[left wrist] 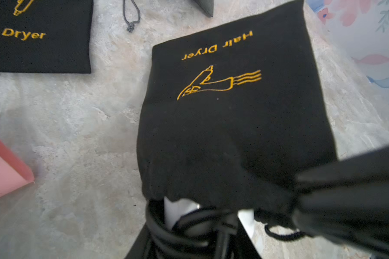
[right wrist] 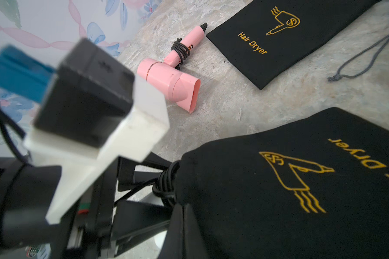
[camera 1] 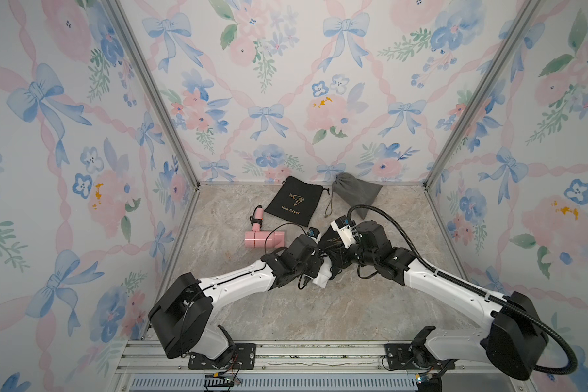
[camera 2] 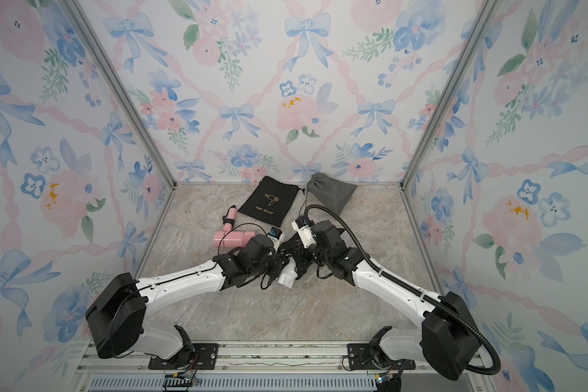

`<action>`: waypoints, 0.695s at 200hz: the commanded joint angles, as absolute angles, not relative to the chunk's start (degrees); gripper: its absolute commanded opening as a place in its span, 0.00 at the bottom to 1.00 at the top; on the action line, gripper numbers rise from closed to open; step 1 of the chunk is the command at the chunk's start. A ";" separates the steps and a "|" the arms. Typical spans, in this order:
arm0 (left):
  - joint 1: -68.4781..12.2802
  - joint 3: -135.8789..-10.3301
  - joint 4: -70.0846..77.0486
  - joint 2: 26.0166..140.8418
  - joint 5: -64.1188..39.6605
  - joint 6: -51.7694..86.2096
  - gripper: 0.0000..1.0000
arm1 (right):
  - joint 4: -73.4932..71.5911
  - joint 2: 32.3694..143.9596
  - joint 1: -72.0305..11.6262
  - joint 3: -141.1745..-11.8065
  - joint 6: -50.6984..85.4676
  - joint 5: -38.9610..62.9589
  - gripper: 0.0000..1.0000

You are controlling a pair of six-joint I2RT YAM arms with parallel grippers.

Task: Pack away hair dryers
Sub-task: Place the hair dryer in the drawstring bag.

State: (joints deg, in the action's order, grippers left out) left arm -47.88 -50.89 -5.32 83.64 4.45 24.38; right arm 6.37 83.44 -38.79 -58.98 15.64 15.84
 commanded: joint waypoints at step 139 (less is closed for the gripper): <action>-42.32 -55.04 -1.13 83.91 -3.39 25.50 0.26 | 3.98 86.66 -39.47 -60.03 15.70 22.81 0.00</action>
